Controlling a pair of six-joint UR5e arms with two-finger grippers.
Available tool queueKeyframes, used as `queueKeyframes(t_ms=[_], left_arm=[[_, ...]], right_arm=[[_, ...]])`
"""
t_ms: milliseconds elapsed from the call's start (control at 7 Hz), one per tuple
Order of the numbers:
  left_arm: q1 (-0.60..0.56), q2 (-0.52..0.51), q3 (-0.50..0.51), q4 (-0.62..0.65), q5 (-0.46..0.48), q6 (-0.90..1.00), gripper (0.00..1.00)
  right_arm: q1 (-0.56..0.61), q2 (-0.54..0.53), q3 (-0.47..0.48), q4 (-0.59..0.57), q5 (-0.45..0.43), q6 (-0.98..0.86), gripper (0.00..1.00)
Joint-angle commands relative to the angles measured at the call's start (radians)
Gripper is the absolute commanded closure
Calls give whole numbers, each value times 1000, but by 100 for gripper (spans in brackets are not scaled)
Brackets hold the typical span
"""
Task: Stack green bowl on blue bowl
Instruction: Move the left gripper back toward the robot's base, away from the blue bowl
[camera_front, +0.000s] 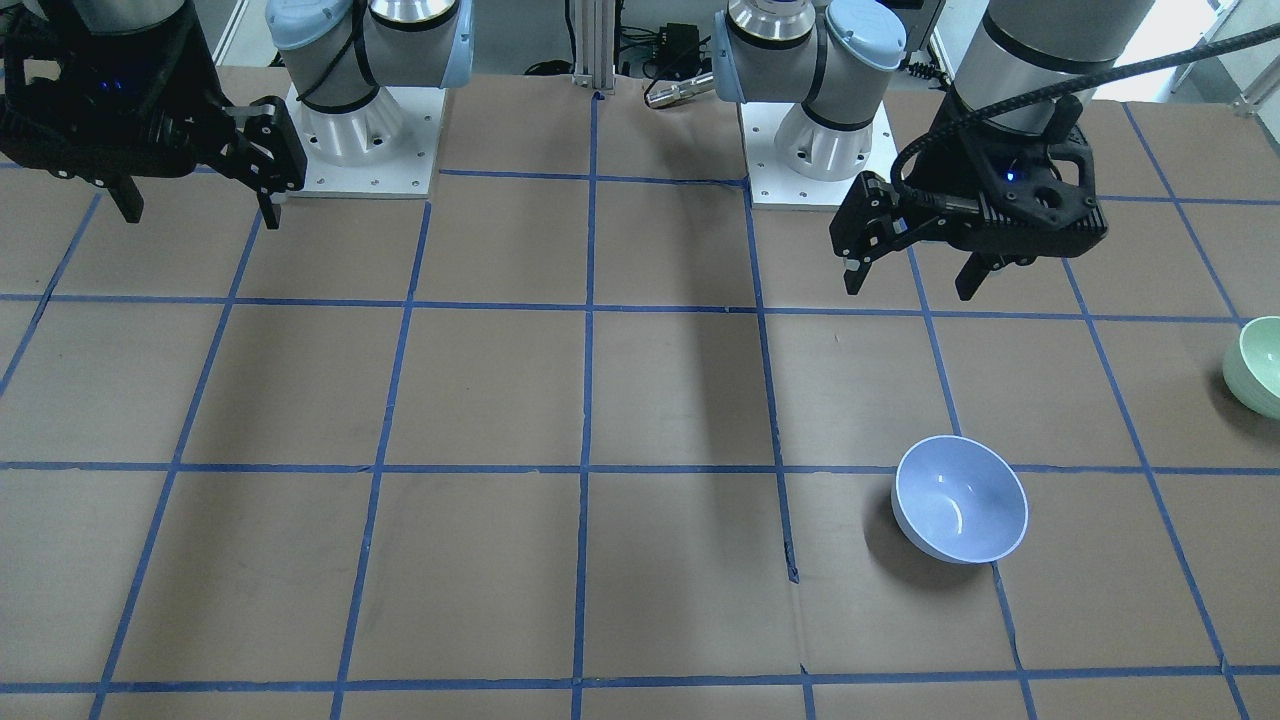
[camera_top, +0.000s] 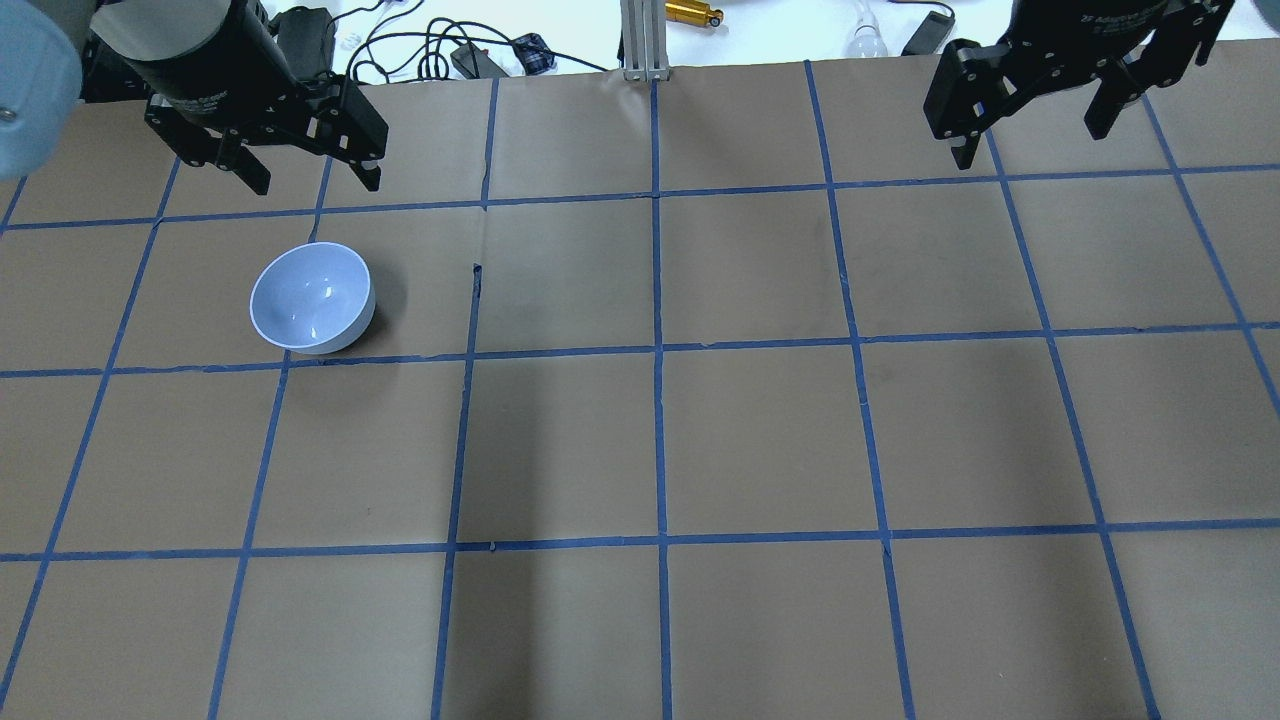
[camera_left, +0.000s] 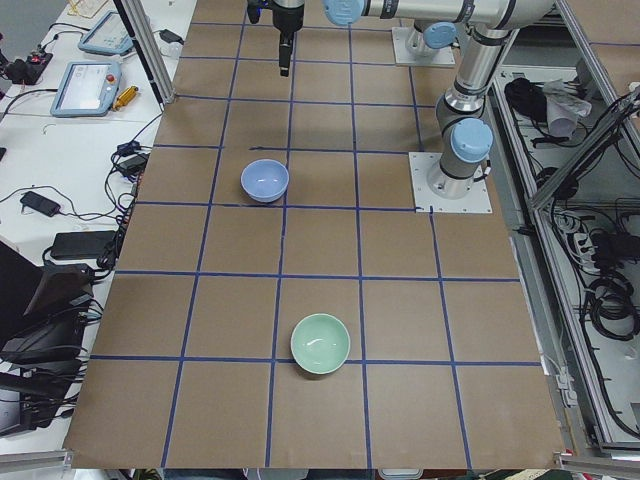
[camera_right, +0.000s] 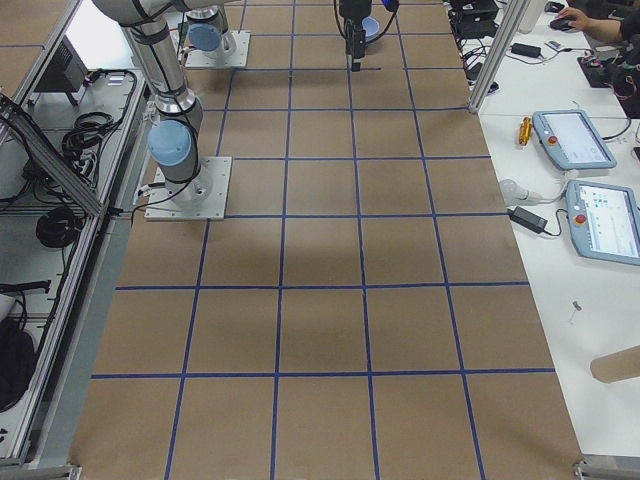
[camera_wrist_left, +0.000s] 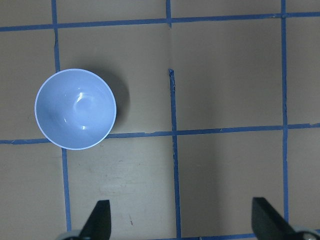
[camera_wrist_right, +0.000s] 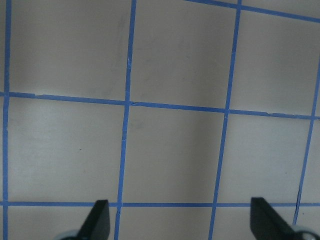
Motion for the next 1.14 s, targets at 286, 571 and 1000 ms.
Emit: queueKeyframes(t_ms=[286, 571, 1000], left_arm=[[9, 11, -1, -2, -6, 13, 0], [53, 8, -15, -3, -2, 136, 0], [178, 20, -29, -11, 1, 278, 0]], right_arm=[[0, 0, 0, 0, 0, 0, 0], [0, 0, 0, 0, -1, 0, 0], [0, 0, 0, 0, 0, 0, 0]])
